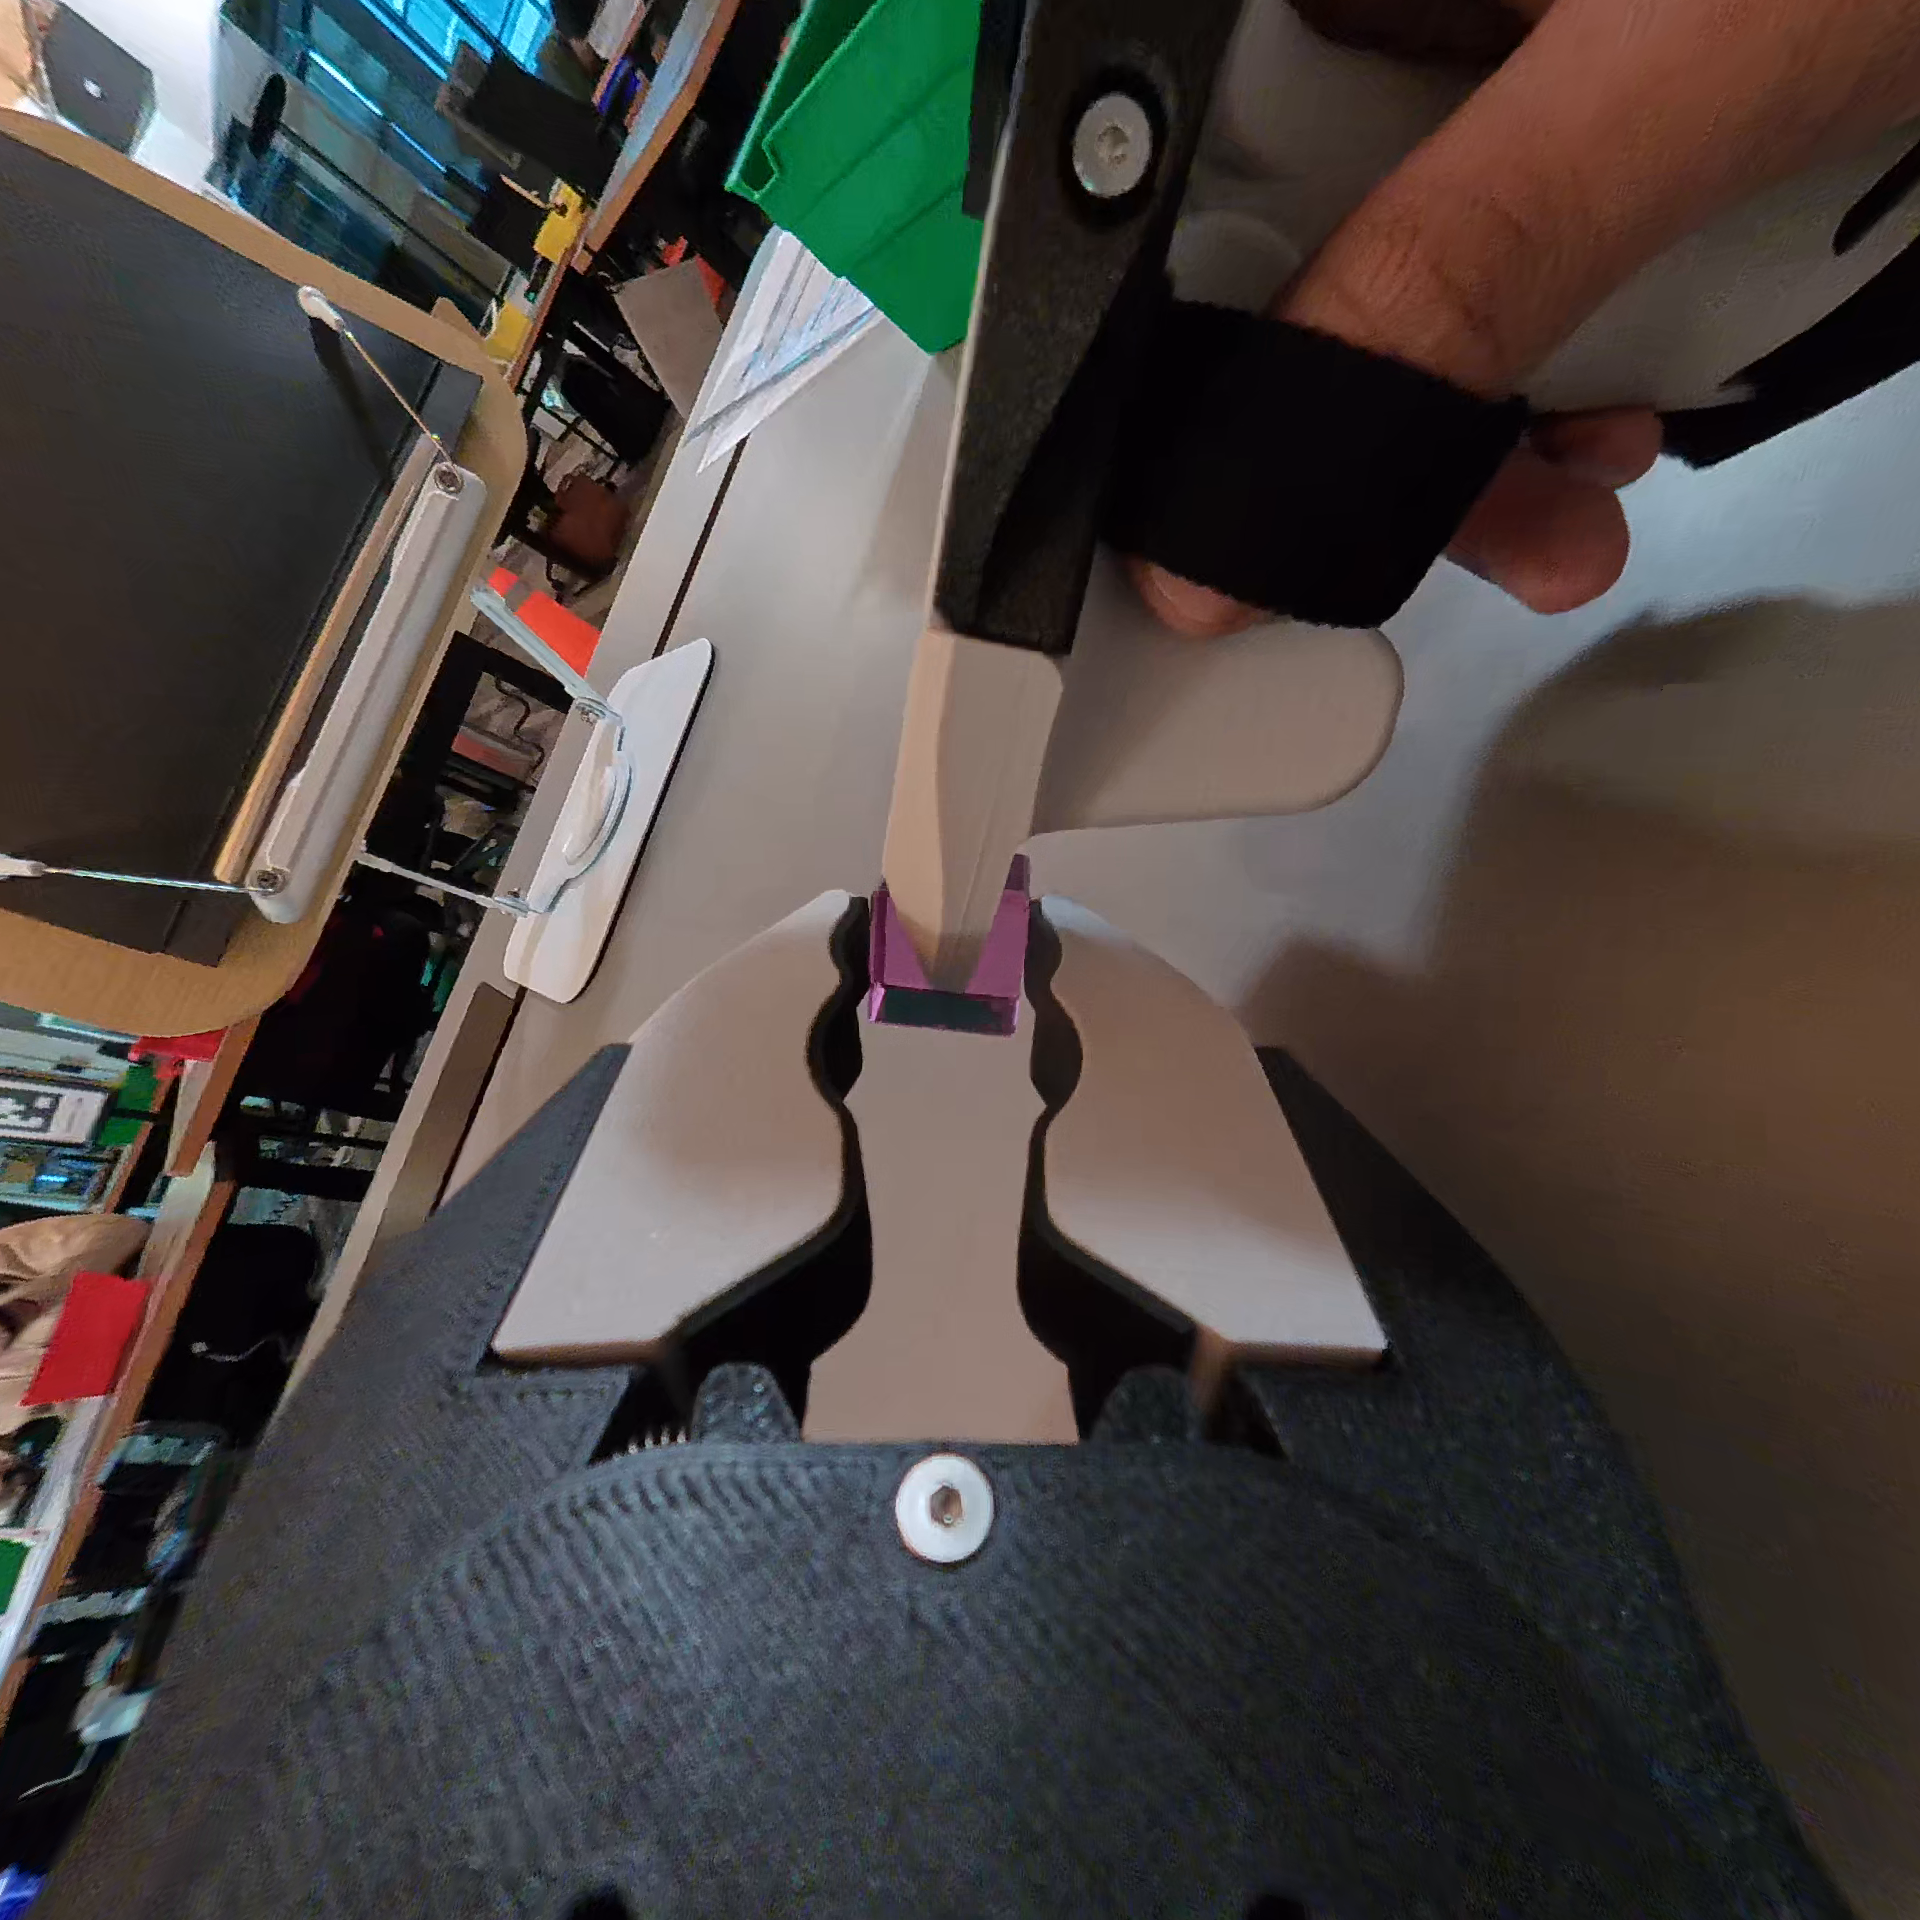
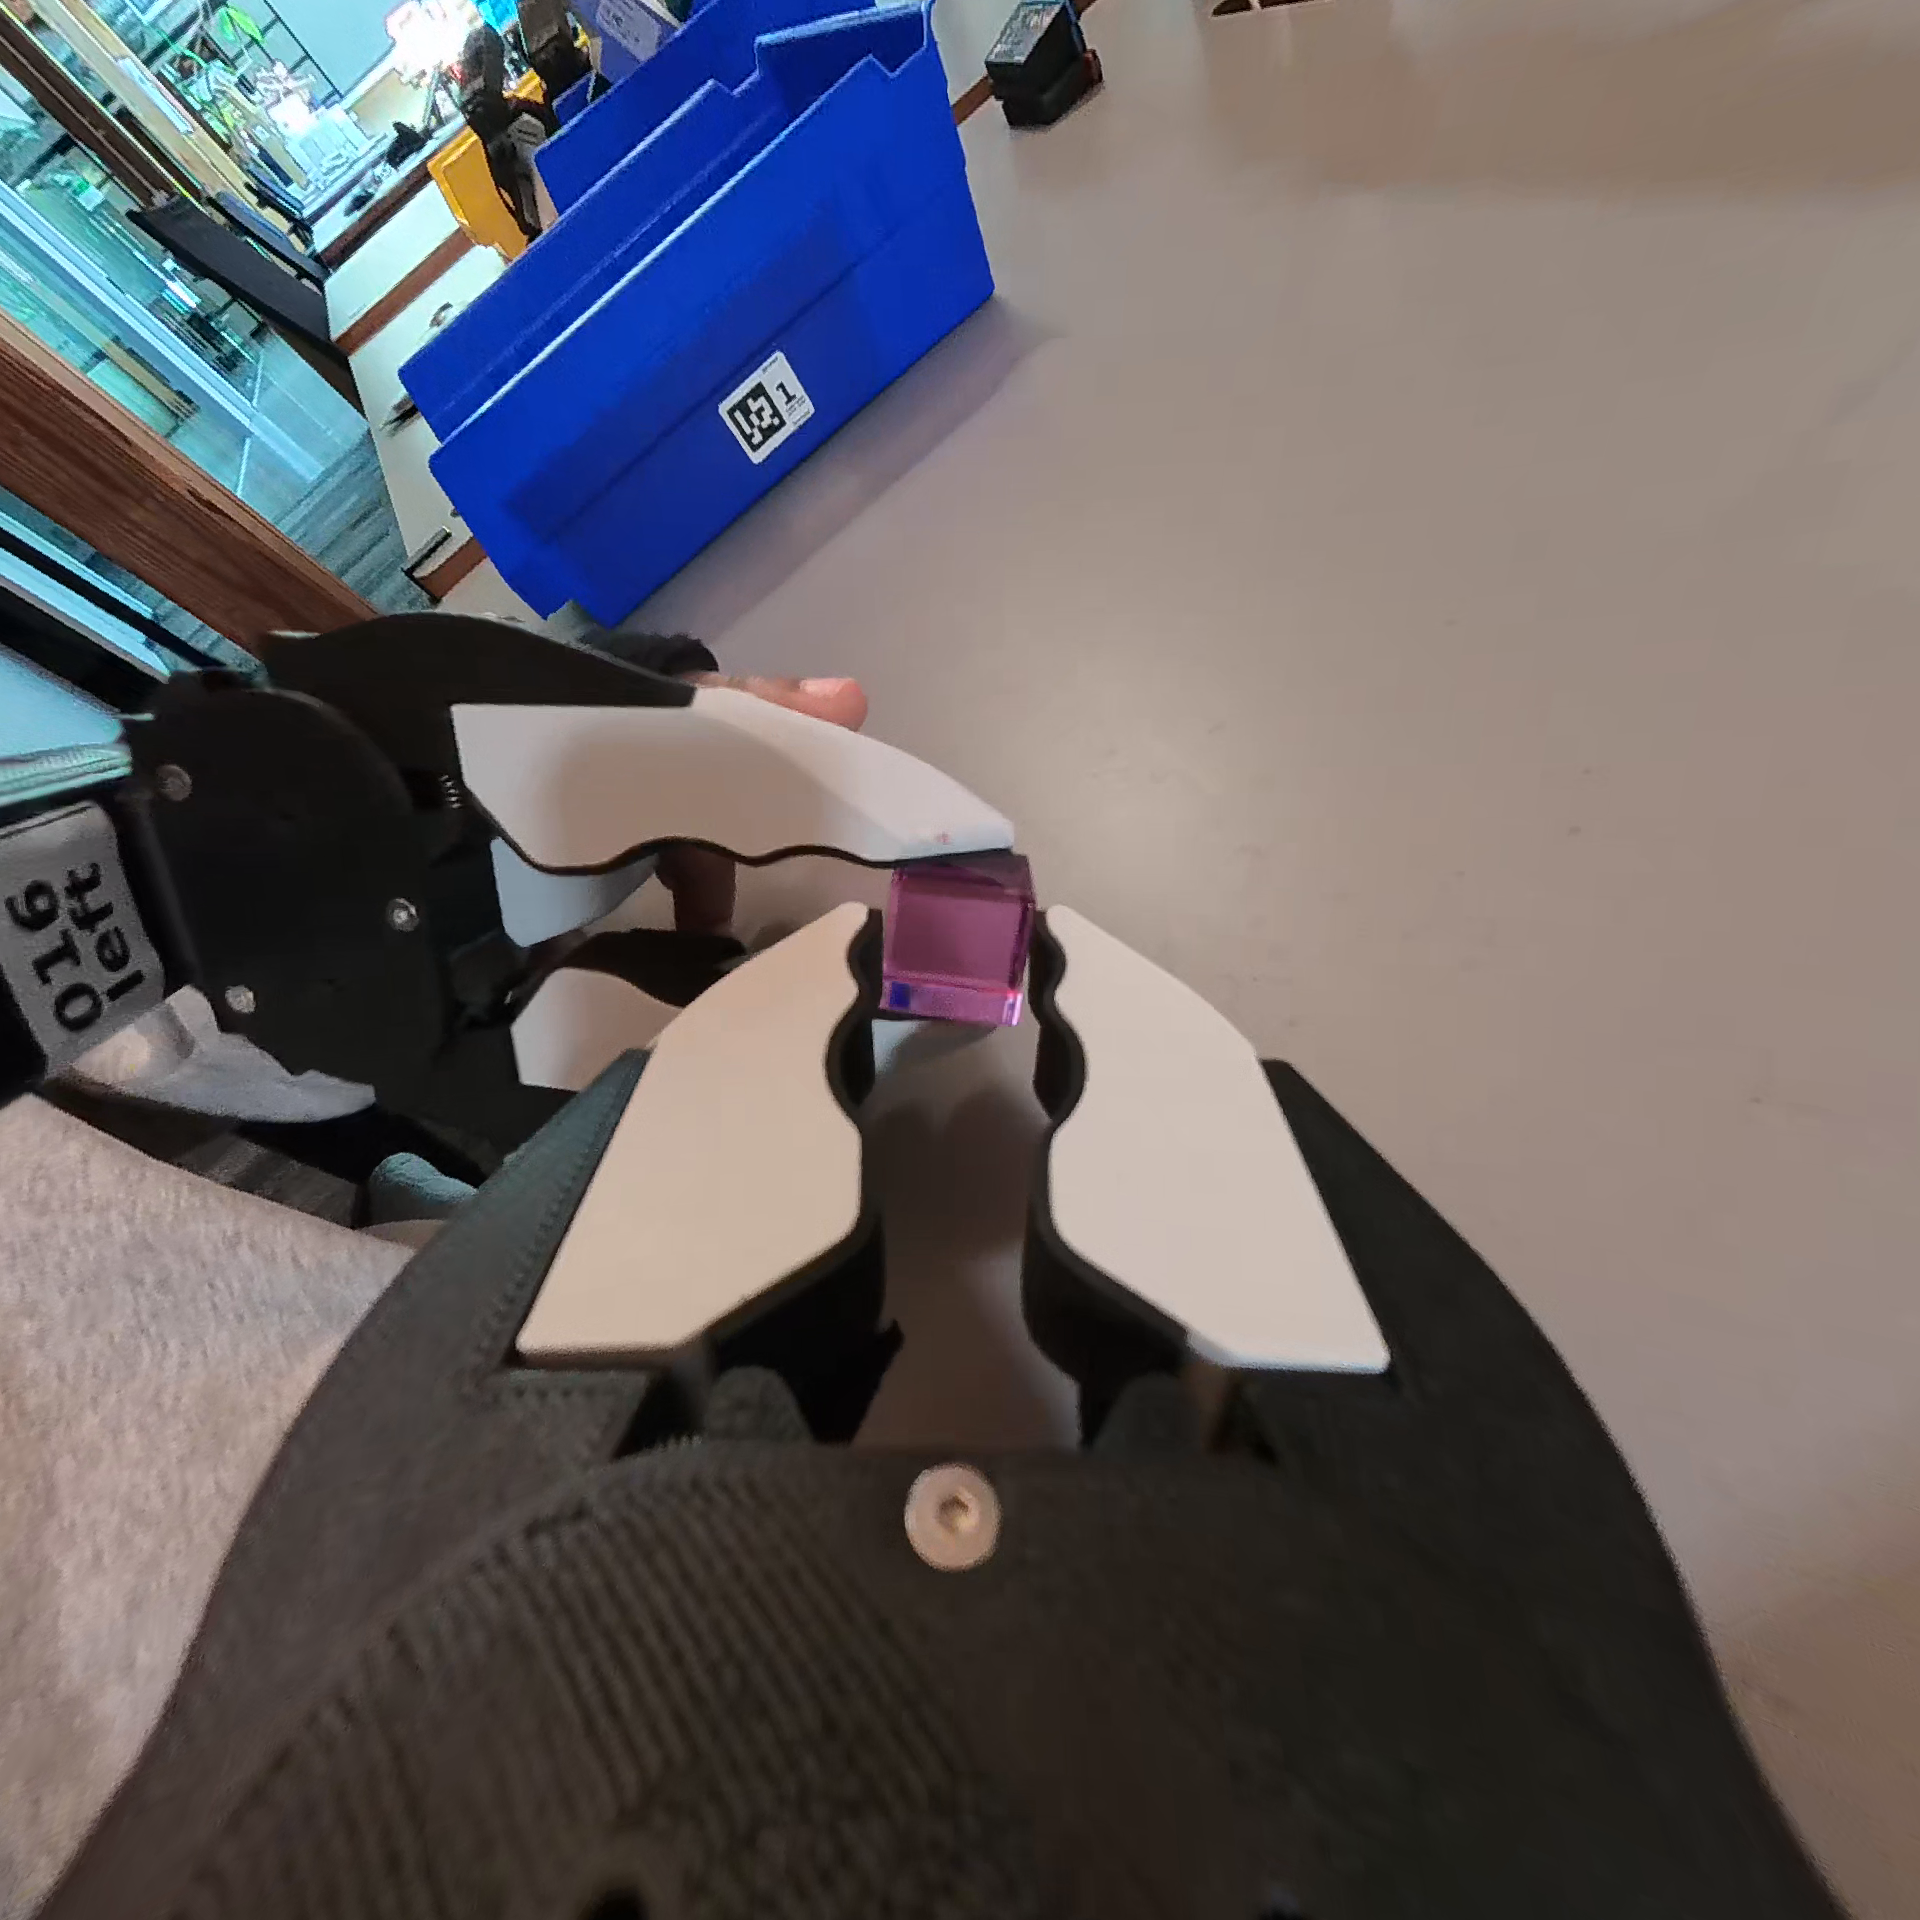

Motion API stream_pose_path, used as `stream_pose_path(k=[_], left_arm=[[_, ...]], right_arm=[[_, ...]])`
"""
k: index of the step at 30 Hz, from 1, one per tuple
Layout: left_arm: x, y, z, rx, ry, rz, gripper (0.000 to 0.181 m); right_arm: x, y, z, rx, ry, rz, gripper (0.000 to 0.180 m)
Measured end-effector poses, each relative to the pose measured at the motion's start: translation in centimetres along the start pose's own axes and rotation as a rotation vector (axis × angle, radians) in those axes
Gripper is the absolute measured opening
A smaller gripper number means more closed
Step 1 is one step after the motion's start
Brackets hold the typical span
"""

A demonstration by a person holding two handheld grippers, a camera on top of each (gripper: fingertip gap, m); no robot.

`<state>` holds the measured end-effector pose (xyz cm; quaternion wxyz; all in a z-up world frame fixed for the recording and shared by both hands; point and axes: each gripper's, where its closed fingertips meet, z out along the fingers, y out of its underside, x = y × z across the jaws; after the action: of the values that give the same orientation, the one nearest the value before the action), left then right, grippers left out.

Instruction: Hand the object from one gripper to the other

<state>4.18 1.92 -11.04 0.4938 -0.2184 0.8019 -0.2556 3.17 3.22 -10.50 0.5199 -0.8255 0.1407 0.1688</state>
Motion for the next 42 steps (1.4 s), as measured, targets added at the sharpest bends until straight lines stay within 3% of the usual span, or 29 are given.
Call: stream_pose_path(k=[2,4,8,15,19,33,38,42], left_arm=[[-0.3,-0.2,-0.1,0.028,0.002,-0.054,0.035],[-0.8,-0.4,-0.1,0.065,0.009,-0.132,0.051],[-1.6,-0.4,-0.3,0.159,0.096,-0.386,0.064],[-1.5,-2.7,-1.9,0.444,0.578,-1.021,0.056],[-1.9,-3.7,-2.8,0.561,0.757,-1.238,0.055],[-2.0,-4.4,-3.3,0.63,0.871,-1.349,0.043],[-2.2,-4.3,-3.4,0.641,0.874,-1.362,0.027],[-2.2,-4.3,-3.4,0.644,0.886,-1.36,0.027]], right_arm=[[0.1,-0.3,-0.3,0.02,-0.013,0.003,0.027],[0.1,-1.1,-0.8,0.067,-0.051,-0.001,0.027],[0.6,-3.1,-2.7,0.2,-0.16,0.052,0.027],[0.7,-4.9,-4.6,0.374,-0.38,0.206,0.026],[-0.1,-4.9,-4.5,0.381,-0.44,0.209,0.026],[-2.4,-4.0,-3.2,0.335,-0.455,0.085,0.026],[-2.8,-4.0,-3.1,0.335,-0.472,0.077,0.027],[-2.9,-4.0,-3.1,0.347,-0.478,0.074,0.027]])
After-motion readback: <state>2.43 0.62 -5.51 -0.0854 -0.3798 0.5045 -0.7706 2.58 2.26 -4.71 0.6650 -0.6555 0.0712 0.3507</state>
